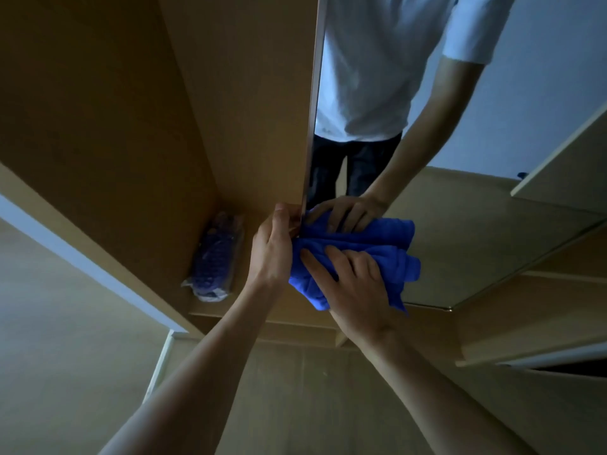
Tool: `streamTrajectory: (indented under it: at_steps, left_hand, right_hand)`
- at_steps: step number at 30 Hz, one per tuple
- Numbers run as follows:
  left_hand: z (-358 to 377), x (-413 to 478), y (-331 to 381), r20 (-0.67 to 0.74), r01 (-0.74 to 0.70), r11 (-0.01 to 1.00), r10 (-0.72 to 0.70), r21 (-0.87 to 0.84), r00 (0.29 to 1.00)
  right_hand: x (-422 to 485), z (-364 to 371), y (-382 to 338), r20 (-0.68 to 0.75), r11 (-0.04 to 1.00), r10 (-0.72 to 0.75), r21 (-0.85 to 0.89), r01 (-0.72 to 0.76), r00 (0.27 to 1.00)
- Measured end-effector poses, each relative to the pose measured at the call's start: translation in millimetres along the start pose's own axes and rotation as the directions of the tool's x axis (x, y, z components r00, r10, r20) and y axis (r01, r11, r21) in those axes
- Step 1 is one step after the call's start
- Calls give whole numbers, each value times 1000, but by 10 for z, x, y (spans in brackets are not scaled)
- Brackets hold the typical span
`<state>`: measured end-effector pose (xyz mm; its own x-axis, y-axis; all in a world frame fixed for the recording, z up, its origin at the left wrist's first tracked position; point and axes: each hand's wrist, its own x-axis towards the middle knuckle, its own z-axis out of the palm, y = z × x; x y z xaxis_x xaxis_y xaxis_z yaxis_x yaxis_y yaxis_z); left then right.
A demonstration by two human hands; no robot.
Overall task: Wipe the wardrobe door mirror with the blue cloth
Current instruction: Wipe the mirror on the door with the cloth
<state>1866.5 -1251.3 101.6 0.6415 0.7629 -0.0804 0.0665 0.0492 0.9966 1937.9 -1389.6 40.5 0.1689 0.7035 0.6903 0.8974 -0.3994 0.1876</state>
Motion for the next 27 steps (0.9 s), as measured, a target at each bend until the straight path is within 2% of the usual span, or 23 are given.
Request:
streamTrajectory:
  at_steps: [10, 20, 27]
  left_hand:
    - [43, 38, -691, -9, 43, 999, -43, -15, 999]
    - [95, 51, -843, -81, 6, 1000, -7, -13, 997]
    - [164, -104, -697, -67, 12, 1000, -13, -4, 998]
  right_hand:
    - [-608, 516, -113, 107, 999, -39, 15, 37, 994]
    - [-1114, 972, -268, 252, 993, 31, 105, -59, 967]
    - [-1058, 689, -116, 439, 936, -8, 318, -147, 899]
